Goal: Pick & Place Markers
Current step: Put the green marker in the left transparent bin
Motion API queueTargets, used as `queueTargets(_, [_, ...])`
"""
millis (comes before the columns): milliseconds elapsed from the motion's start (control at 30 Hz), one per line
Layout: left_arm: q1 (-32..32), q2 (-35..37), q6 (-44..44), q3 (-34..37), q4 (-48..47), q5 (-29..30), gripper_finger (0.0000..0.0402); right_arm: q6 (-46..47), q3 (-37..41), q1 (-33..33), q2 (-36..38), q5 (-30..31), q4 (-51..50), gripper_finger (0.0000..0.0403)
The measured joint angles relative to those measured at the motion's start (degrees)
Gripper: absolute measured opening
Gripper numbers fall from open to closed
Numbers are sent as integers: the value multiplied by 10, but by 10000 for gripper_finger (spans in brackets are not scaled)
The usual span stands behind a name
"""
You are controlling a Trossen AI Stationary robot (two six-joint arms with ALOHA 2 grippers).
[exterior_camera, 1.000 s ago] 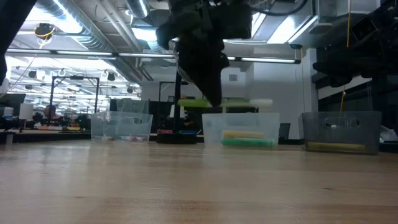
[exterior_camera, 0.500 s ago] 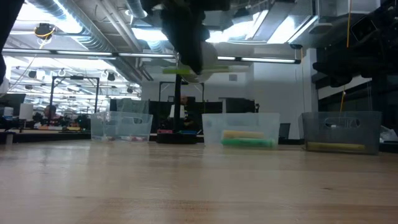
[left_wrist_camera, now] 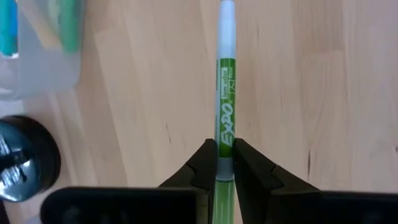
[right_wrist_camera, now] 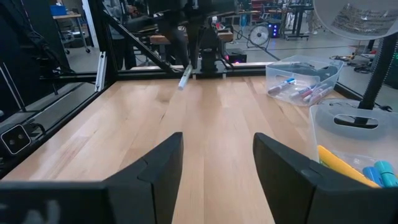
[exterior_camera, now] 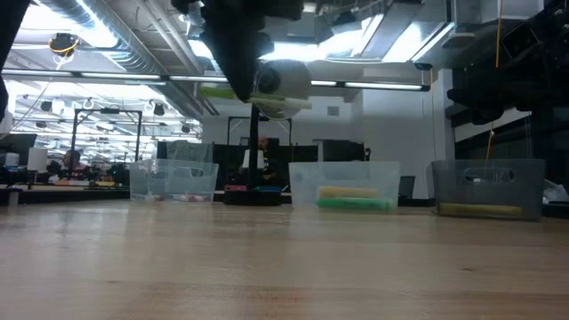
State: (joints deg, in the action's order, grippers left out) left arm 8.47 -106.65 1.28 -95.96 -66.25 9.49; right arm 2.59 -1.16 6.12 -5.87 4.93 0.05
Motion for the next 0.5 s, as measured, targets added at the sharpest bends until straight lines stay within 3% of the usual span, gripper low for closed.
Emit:
queueTargets(267, [-4,6,-1,5,-27,6,34,0,0,0,0,0,0,194])
queueTargets(500, [-15,80,-25,88,26,40,34,0,0,0,0,0,0,194])
